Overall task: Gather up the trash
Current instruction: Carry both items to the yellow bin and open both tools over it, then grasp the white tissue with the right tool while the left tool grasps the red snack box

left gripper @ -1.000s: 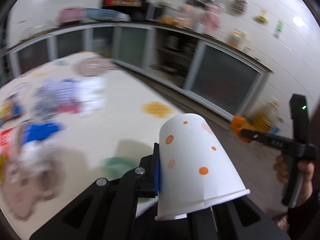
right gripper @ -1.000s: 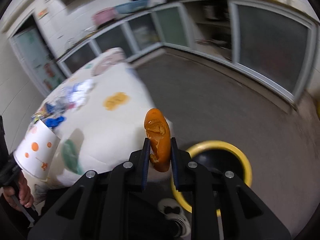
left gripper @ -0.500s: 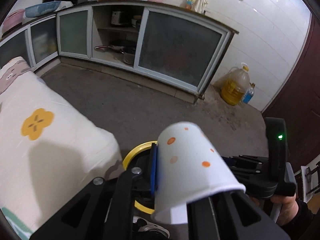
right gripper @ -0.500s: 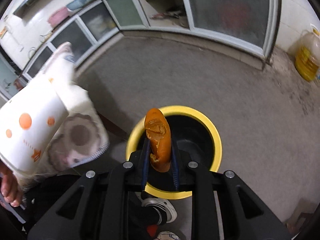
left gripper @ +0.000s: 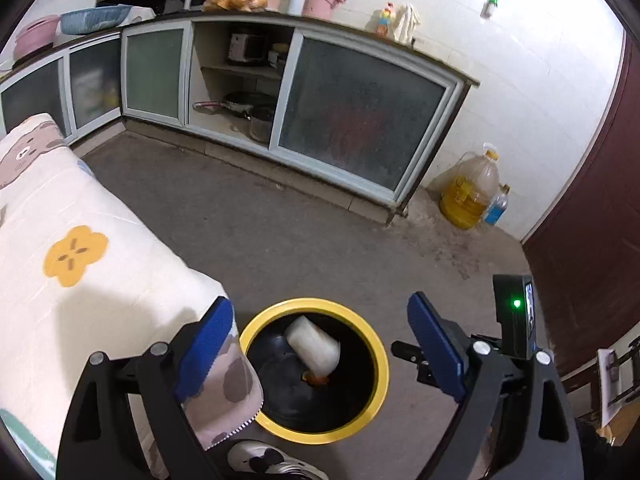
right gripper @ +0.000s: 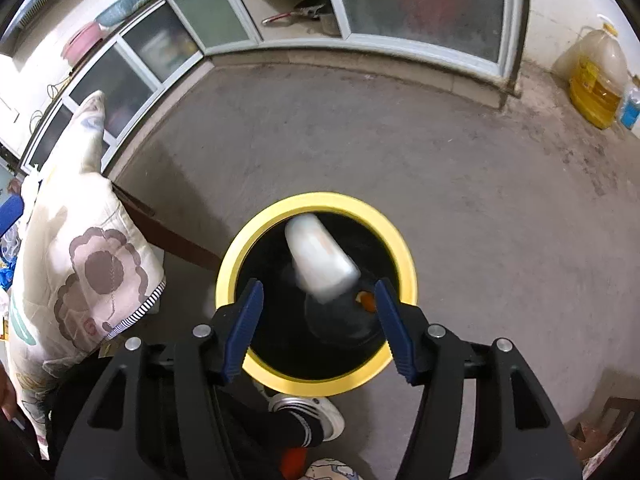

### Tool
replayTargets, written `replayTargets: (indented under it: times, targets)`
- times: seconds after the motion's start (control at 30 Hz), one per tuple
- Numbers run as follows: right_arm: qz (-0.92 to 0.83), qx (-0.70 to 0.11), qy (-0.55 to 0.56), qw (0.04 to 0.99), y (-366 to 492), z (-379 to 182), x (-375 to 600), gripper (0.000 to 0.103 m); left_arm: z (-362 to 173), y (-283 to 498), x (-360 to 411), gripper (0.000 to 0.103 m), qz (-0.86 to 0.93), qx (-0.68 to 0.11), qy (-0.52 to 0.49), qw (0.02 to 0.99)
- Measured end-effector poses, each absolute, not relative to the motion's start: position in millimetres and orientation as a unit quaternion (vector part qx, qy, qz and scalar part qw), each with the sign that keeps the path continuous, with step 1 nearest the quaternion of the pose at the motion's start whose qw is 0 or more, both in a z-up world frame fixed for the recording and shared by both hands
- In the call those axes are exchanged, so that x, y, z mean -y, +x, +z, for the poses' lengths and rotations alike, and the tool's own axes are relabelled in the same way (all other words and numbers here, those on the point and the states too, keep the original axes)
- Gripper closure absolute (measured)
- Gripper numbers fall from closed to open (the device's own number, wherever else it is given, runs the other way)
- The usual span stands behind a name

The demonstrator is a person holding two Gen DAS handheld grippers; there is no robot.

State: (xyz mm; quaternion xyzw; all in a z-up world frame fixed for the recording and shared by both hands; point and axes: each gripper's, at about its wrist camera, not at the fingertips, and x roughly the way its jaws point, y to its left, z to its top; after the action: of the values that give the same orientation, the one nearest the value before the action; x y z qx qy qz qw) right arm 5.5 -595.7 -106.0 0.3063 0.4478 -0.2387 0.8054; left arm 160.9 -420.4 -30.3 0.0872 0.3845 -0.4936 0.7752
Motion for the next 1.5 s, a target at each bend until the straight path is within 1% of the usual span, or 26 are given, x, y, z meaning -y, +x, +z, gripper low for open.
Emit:
replayTargets:
  times: [0.03,0.07,0.13,0.2,0.23,0.43,0.57,0.77,0.87,1.0,1.07,1.17,1.27,1.5]
  targets:
    - [-0.243,-0.441,0.307,0.808,0.9,-102.7,596.4,0.047,-24.7,160.6,412.0,0.011,-0.492,-0.379,0.081,0.780]
    - [-0.244,-0.434,0.309,0.810,-3.4,-98.7,597.2,0.047,-17.2,158.9,399.8,0.008,-0.489,-0.371,0.074,0.786]
    - [-0.248,-0.412,0.304,0.822,-12.5,-85.6,596.0,0.046,-4.9,156.0,377.9,0.008,-0.488,-0.351,0.064,0.797]
    - [-0.256,-0.389,0.280,0.840,-17.3,-69.5,591.6,0.039,7.7,153.8,352.6,0.008,-0.480,-0.328,0.064,0.811]
    - [-0.258,-0.375,0.266,0.850,-18.2,-59.5,587.3,0.037,12.6,153.8,339.6,0.008,-0.472,-0.320,0.066,0.819]
    - [-0.230,-0.320,0.223,0.891,2.8,-6.2,561.6,0.035,36.9,169.2,248.5,0.008,-0.391,-0.297,0.056,0.869]
    - [-0.179,-0.314,0.181,0.915,41.5,20.2,527.0,0.035,43.3,181.1,178.2,0.008,-0.290,-0.287,0.061,0.911]
    - [-0.083,-0.317,0.125,0.936,113.0,42.3,459.1,0.035,39.4,191.0,68.2,0.008,-0.120,-0.292,0.060,0.947]
    - [-0.048,-0.320,0.106,0.940,146.1,47.2,430.0,0.035,33.3,196.8,12.9,0.008,-0.038,-0.308,0.054,0.949]
    - [-0.001,-0.326,0.093,0.941,188.2,54.4,393.4,0.035,25.2,206.2,-46.9,0.008,0.010,-0.340,0.005,0.940]
    - [0.011,-0.326,0.087,0.941,197.0,57.3,375.4,0.035,23.5,210.9,-58.0,0.008,0.022,-0.340,0.006,0.940]
    - [0.036,-0.330,0.084,0.940,218.1,62.2,353.3,0.033,20.2,224.8,-53.8,0.008,0.024,-0.339,0.054,0.939]
    - [0.049,-0.336,0.083,0.937,228.6,62.4,340.0,0.031,15.1,232.2,-47.1,0.008,0.005,-0.345,0.079,0.935]
    - [0.057,-0.355,0.079,0.930,259.2,56.0,319.5,0.031,-0.8,264.4,-44.3,0.008,-0.038,-0.378,0.063,0.923]
